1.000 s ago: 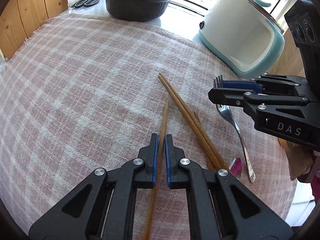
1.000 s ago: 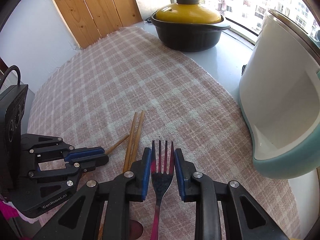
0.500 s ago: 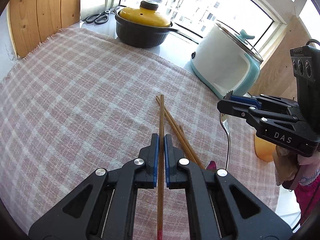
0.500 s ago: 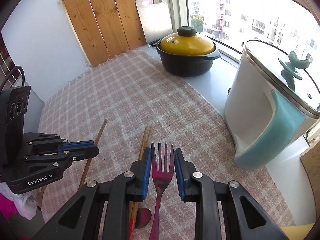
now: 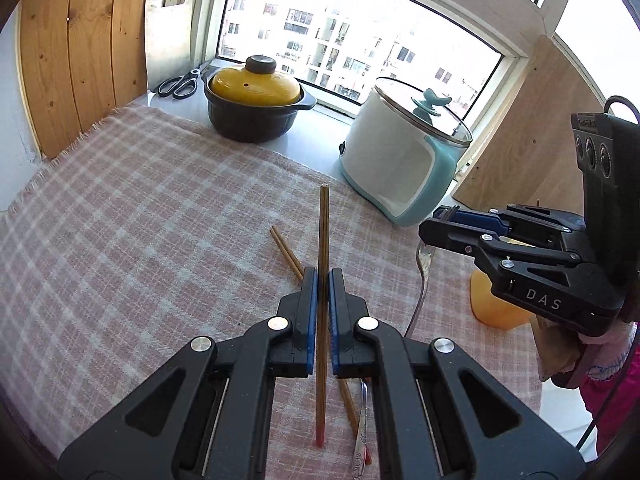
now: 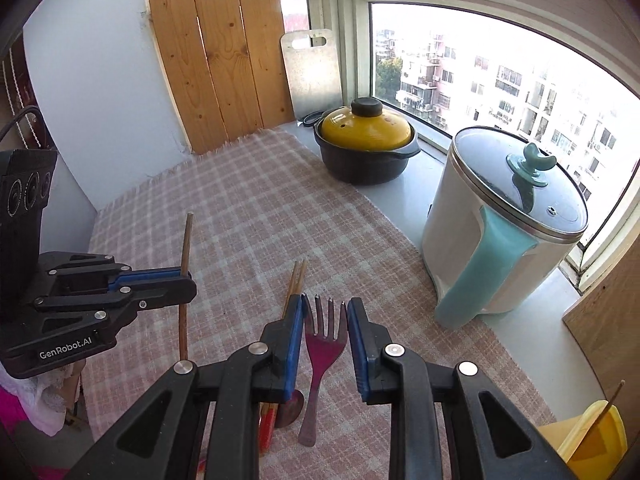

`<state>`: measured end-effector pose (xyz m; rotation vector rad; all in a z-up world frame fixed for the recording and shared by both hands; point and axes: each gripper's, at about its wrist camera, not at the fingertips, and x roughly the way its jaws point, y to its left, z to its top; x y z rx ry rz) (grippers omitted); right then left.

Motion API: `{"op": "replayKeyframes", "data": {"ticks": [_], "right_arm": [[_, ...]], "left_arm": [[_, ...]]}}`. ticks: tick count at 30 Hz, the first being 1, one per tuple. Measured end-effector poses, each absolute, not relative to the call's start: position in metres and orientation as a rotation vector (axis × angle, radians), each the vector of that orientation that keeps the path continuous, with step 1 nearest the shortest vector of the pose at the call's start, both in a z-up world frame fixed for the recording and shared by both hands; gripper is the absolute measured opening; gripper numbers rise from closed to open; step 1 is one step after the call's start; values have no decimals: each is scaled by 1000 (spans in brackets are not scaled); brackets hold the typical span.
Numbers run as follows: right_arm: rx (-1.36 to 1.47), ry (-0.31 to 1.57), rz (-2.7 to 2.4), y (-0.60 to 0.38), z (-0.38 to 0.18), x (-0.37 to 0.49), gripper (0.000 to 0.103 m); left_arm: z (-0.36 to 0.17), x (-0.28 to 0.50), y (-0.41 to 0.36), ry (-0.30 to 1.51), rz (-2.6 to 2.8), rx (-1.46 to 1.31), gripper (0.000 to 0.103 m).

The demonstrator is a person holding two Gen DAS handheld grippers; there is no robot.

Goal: Organize utensils
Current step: 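Carry the chopstick and fork in both tools to the yellow container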

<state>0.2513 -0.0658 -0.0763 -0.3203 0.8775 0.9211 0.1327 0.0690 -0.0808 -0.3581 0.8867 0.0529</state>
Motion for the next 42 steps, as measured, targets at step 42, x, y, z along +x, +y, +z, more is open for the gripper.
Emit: {"op": "replayKeyframes", "data": {"ticks": [42], "right_arm": [[-321, 679, 859, -139, 13, 226, 19]], "left_arm": [[18, 131, -7, 688, -55, -296, 3]]}}
